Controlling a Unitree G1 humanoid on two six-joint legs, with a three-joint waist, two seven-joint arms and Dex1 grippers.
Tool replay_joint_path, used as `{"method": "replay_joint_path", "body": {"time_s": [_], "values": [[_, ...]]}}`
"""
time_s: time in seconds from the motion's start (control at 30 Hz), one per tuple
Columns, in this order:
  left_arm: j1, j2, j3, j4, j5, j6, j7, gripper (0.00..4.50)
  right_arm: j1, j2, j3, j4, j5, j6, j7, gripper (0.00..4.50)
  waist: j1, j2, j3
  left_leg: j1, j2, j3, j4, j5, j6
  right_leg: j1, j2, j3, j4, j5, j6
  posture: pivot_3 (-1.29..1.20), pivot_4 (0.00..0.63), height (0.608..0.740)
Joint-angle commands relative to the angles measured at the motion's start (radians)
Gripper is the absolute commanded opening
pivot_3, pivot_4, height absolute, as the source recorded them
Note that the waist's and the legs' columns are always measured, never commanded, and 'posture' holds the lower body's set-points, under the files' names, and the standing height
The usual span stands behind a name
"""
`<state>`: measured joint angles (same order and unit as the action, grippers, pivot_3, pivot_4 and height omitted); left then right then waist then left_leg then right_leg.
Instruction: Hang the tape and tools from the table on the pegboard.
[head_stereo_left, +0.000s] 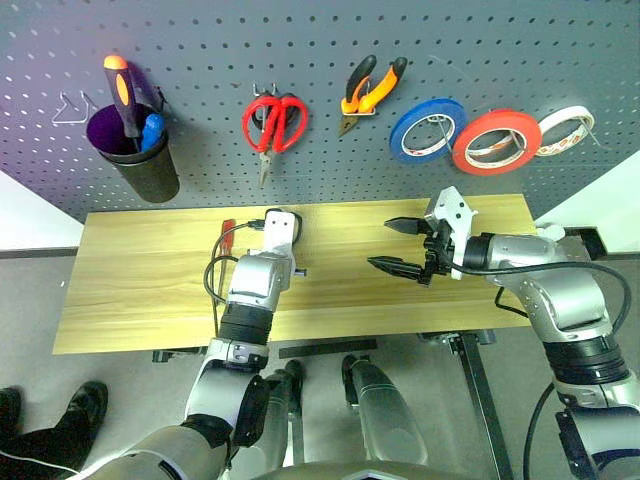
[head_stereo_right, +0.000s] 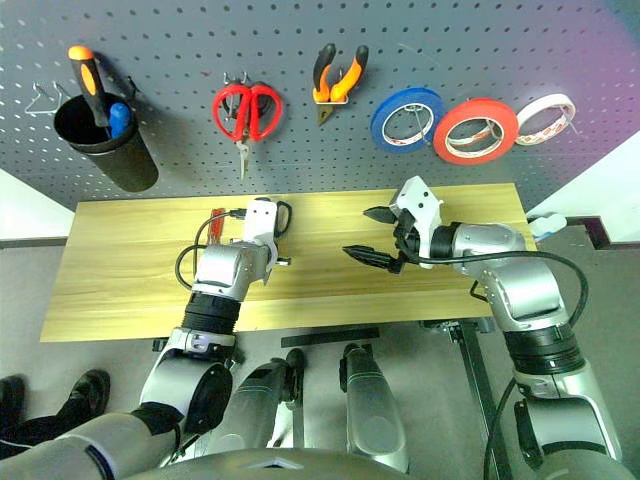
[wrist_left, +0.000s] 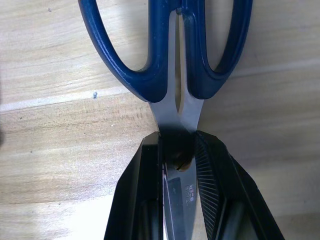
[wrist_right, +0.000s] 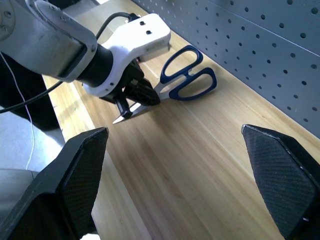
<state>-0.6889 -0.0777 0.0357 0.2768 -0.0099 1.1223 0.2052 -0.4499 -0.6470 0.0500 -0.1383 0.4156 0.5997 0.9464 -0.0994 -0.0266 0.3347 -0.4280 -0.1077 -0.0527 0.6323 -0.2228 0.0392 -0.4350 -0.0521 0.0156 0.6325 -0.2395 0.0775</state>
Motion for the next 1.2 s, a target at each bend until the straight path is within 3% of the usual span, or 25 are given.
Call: {"method": "replay_joint_path", "body": {"time_s": [0.03, 0.3, 0.5, 0.97, 1.07, 1.17, 1.2], "values": [[0.052, 0.008, -0.002, -0.035, -0.005, 0.064, -0.027, 0.61, -0.011, 0.004, -0.019, 0.011, 0.004, -0.025, 0.003, 4.50, 0.000, 0.000, 0.000, 0.000, 0.000, 0.000, 0.000, 0.000, 0.000, 0.000, 0.000, 0.000, 0.000, 0.000, 0.000, -0.27, 0.389, 0.740], [0.060, 0.081, -0.160, -0.045, 0.023, 0.084, -0.128, 0.61, -0.012, 0.014, -0.008, 0.016, 0.002, -0.030, 0.002, 4.50, 0.002, 0.000, 0.000, 0.000, 0.000, 0.000, 0.000, 0.000, 0.000, 0.000, 0.000, 0.000, 0.000, 0.000, 0.000, -0.27, 0.383, 0.740], [0.060, 0.042, -0.106, -0.050, 0.012, 0.120, -0.114, 2.47, -0.011, 0.008, -0.010, 0.011, 0.003, -0.026, 0.006, 4.50, 0.004, 0.000, 0.000, 0.000, 0.000, 0.000, 0.000, 0.000, 0.000, 0.000, 0.000, 0.000, 0.000, 0.000, 0.000, -0.27, 0.380, 0.740], [0.012, 0.060, -0.080, 0.044, 0.031, 0.055, -0.118, 2.47, -0.014, 0.008, -0.018, 0.007, 0.004, -0.022, -0.004, 4.50, 0.003, 0.000, 0.000, 0.000, 0.000, 0.000, 0.000, 0.000, 0.000, 0.000, 0.000, 0.000, 0.000, 0.000, 0.001, -0.28, 0.372, 0.740], [0.004, 0.081, -0.077, 0.075, 0.033, 0.034, -0.126, 1.87, -0.011, 0.002, -0.021, 0.010, 0.003, -0.023, -0.004, 4.50, 0.002, 0.000, 0.000, 0.000, 0.000, 0.000, 0.000, 0.000, 0.000, 0.000, 0.000, 0.000, 0.000, 0.000, 0.001, -0.28, 0.373, 0.740], [-0.005, 0.095, -0.070, 0.098, 0.032, 0.010, -0.134, 0.99, -0.011, 0.002, -0.022, 0.014, 0.001, -0.024, -0.007, 4.50, -0.001, 0.000, 0.000, 0.000, 0.000, 0.000, 0.000, 0.000, 0.000, 0.000, 0.000, 0.000, 0.000, 0.000, 0.001, -0.28, 0.372, 0.740], [-0.004, 0.091, -0.060, 0.099, 0.027, 0.011, -0.132, 0.96, -0.011, 0.002, -0.022, 0.015, 0.000, -0.025, -0.008, 4.50, -0.002, 0.000, 0.000, 0.001, 0.000, 0.000, 0.000, 0.000, 0.000, 0.000, 0.000, 0.000, 0.000, 0.000, 0.001, -0.28, 0.371, 0.740]]}}
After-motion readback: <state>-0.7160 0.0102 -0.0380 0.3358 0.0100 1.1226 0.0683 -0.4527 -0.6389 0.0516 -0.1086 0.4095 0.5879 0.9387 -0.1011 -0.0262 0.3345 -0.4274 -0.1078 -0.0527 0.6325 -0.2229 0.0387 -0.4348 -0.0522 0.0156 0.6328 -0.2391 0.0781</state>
